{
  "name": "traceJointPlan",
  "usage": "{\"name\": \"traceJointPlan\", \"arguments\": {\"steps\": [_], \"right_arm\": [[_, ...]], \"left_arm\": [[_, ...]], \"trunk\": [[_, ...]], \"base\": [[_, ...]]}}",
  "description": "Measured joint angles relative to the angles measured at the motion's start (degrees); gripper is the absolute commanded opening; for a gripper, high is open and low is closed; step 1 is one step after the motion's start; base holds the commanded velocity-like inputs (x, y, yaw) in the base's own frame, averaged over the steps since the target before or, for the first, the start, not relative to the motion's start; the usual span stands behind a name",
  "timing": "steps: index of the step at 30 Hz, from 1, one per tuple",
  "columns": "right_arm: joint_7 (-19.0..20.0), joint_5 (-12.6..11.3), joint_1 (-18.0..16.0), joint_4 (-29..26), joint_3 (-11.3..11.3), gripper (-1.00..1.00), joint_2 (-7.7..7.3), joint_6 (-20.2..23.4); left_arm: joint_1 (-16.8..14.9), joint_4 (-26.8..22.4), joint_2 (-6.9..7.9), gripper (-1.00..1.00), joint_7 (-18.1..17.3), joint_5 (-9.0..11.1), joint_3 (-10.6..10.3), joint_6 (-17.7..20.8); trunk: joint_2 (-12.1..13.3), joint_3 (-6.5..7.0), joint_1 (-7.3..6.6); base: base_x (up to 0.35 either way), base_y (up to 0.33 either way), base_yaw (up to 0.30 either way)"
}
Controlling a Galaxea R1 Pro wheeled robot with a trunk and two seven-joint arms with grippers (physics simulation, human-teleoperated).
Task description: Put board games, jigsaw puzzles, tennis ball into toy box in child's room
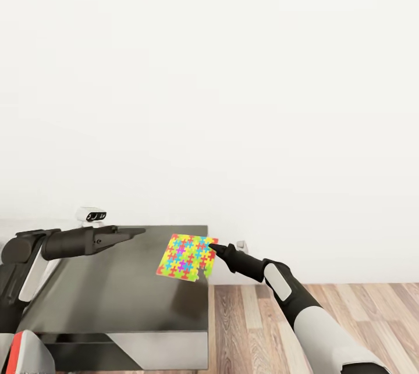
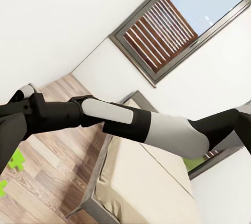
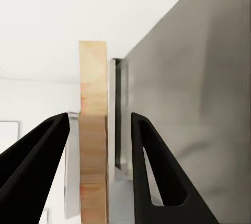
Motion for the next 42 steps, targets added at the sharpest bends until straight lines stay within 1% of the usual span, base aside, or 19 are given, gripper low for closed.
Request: {"name": "traceJointPlan", "arguments": {"steps": [3,7,9,12,15,24,29,31,34,38,42], "right_arm": [[0.0,0.0,0.0,0.0,-0.1,-1.0,0.0,-0.2],[0.2,0.0,0.1,0.0,0.0,-1.0,0.0,-1.5],[1.8,0.0,0.1,0.0,0.1,-1.0,0.0,-1.9],[4.0,0.1,0.1,0.0,0.1,-1.0,-0.19,-2.1],[5.0,0.2,0.2,0.1,0.1,-1.0,-0.56,-2.1],[5.6,0.1,0.5,0.1,-0.1,-1.0,-1.62,-2.2],[5.7,0.1,0.6,0.1,-0.1,-1.0,-2.74,-2.2],[6.3,0.1,0.5,0.1,-0.1,-1.0,-3.63,-2.2],[7.7,0.1,0.4,0.1,-0.1,-1.0,-5.34,-2.1],[10.0,0.1,0.4,0.1,-0.2,-1.0,-6.25,-2.2],[11.0,0.1,0.3,0.1,-0.3,-1.0,-6.54,-2.2]], "left_arm": [[0.0,0.0,0.0,1.0,0.0,0.0,0.0,-0.1],[0.0,0.0,0.0,1.0,0.0,0.0,0.1,-0.2],[-0.1,0.0,0.0,1.0,0.0,0.0,0.1,-0.2],[-0.1,0.0,0.02,1.0,0.0,0.0,0.1,-0.1],[-0.1,0.0,0.12,1.0,0.0,0.0,0.1,-0.1],[-0.1,-0.1,0.4,1.0,0.0,-0.3,0.1,-0.1],[-0.1,-0.1,0.44,1.0,0.0,-0.3,0.0,0.0],[-0.1,-0.1,0.44,1.0,0.0,-0.3,0.0,0.1],[-0.1,-0.1,0.46,1.0,0.0,-0.3,0.0,0.1],[-0.1,-0.1,0.61,1.0,0.0,-0.3,0.2,0.1],[-0.1,-0.1,0.74,1.0,0.0,-0.3,0.2,0.1]], "trunk": [[1.2,0.83,-0.66],[2.8,1.93,-1.54],[3.6,2.48,-1.98],[3.6,2.77,-1.99],[3.6,3.05,-1.99],[3.6,3.87,-1.99],[3.6,4.3,-1.99],[3.7,4.47,-1.99],[3.7,4.67,-1.99],[3.7,4.76,-1.99],[3.7,4.78,-1.98]], "base": [[0.0,0.0,0.103],[0.0,0.0,0.11],[0.0,0.0,0.123],[0.0,0.0,0.127],[0.0,0.0,0.131],[0.0,0.0,0.147],[0.0,0.0,0.163],[0.0,0.0,0.182],[0.0,0.0,0.136],[0.0,0.0,0.039],[0.0,0.0,0.008]]}}
